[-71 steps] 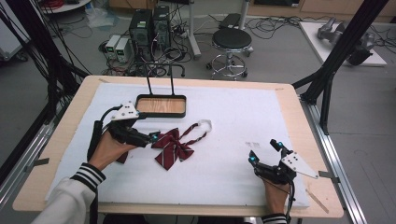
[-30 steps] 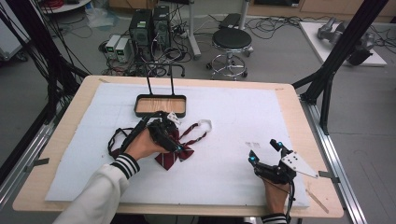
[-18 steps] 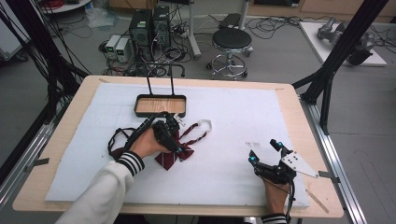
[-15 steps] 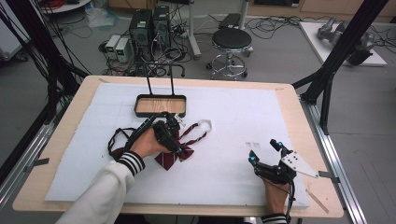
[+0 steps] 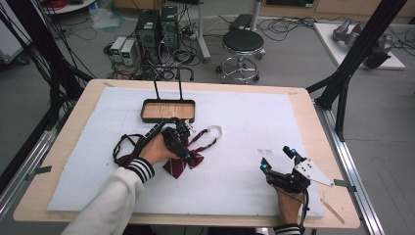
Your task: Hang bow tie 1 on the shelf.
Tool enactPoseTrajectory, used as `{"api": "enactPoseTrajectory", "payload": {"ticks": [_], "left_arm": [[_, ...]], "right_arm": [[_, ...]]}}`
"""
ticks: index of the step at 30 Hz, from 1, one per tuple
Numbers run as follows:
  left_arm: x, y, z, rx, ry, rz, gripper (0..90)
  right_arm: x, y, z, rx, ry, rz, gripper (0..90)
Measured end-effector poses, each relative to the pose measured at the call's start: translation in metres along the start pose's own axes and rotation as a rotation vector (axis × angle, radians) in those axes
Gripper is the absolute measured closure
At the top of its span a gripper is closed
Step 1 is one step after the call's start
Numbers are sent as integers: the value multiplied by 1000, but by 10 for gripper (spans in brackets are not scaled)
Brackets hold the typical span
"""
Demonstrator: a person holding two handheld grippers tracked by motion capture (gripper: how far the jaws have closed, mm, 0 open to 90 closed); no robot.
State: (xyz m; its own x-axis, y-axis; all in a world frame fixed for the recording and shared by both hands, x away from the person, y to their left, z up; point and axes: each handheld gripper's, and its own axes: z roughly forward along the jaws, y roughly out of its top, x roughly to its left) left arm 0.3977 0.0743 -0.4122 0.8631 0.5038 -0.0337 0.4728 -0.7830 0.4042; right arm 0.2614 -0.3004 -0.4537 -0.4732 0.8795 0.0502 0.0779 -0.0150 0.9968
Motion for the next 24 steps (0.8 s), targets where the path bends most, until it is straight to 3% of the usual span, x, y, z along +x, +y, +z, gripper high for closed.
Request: {"api": "enactPoseTrajectory", "payload": {"ticks": [9, 18, 24], "left_arm": [[1, 2, 0, 9, 41, -4, 651], [-1, 1, 0, 3, 52, 3, 668], [-1, -2, -2, -32, 70, 2, 668]], "right_arm": [[1, 0, 0, 5, 3, 0, 69], [1, 0, 0, 5, 3, 0, 69], [0, 0, 0, 5, 4, 2, 69]]}}
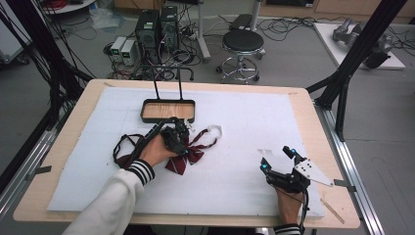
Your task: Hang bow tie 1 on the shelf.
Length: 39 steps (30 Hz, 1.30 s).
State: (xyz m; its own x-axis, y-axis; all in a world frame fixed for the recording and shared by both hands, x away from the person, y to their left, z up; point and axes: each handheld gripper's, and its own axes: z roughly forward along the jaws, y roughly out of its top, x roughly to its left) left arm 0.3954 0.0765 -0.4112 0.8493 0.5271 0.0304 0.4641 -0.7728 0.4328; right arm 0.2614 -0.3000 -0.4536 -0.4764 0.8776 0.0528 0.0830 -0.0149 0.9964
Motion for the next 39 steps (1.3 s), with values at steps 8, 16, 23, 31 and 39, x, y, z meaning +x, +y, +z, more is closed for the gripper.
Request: {"api": "enactPoseTrajectory", "payload": {"ticks": [8, 16, 23, 31, 39], "left_arm": [[5, -6, -18, -123, 40, -18, 669], [8, -11, -35, -219, 77, -20, 669], [14, -17, -51, -312, 109, -32, 669], [20, -26, -69, -390, 153, -35, 669], [23, -36, -85, -447, 177, -43, 669]], "right_arm": [[0, 0, 0, 2, 2, 4, 69], [0, 0, 0, 2, 2, 1, 69], [0, 0, 0, 3, 2, -1, 69], [0, 0, 0, 4, 0, 0, 69], [0, 0, 0, 4, 0, -1, 69]]}}
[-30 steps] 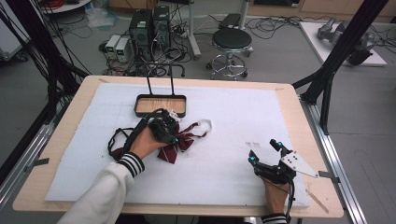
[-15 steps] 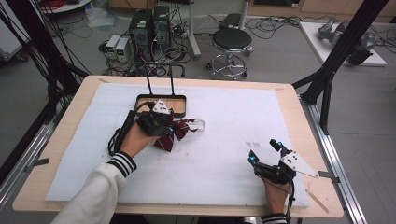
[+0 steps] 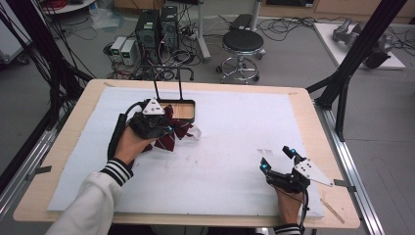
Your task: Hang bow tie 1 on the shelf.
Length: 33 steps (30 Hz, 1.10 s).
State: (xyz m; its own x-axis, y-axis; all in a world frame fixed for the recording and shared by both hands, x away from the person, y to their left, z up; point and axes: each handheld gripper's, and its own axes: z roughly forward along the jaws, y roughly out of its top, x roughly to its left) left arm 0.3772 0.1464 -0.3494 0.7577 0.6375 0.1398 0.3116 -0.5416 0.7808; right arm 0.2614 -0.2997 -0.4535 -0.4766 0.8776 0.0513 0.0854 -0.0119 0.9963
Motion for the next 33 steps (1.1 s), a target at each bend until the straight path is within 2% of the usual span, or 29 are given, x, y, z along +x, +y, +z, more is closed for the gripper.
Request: {"api": "enactPoseTrajectory", "payload": {"ticks": [9, 15, 20, 27, 33], "left_arm": [[17, -1, -23, -71, 27, -31, 669], [30, 3, -40, -114, 58, -46, 669], [35, 7, -52, -147, 76, -52, 669], [45, 15, -65, -171, 111, -51, 669], [60, 22, -77, -185, 147, -71, 669]], "right_arm": [[0, 0, 0, 0, 0, 0, 69], [0, 0, 0, -1, -1, -3, 69], [0, 0, 0, -3, -1, -6, 69], [0, 0, 0, -1, -1, -9, 69], [0, 0, 0, -2, -2, -9, 69]]}}
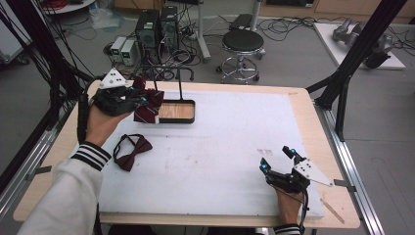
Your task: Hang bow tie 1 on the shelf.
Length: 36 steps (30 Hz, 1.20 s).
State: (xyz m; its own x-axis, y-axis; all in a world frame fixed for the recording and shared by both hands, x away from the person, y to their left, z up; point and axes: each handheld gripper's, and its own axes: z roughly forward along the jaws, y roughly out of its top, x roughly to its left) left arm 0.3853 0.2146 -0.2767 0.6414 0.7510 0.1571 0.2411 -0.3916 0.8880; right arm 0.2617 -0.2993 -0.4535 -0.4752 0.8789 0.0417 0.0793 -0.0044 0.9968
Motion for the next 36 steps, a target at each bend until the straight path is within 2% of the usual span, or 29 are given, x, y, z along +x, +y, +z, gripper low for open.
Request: {"api": "enactPoseTrajectory", "payload": {"ticks": [5, 15, 20, 26, 36], "left_arm": [[10, 0, -5, -2, 37, -24, 669], [28, 1, -9, 22, 92, -40, 669], [40, 1, -7, 39, 126, -63, 668], [50, 2, -3, 69, 153, -67, 668], [60, 13, 6, 119, 194, -53, 668]], "right_arm": [[0, 0, 0, 2, 1, 2, 69], [1, 0, 0, 7, 1, 2, 69], [1, 0, 0, 8, 0, -1, 69], [1, 0, 0, 8, 1, -1, 69], [0, 0, 1, 8, 3, -2, 69]]}}
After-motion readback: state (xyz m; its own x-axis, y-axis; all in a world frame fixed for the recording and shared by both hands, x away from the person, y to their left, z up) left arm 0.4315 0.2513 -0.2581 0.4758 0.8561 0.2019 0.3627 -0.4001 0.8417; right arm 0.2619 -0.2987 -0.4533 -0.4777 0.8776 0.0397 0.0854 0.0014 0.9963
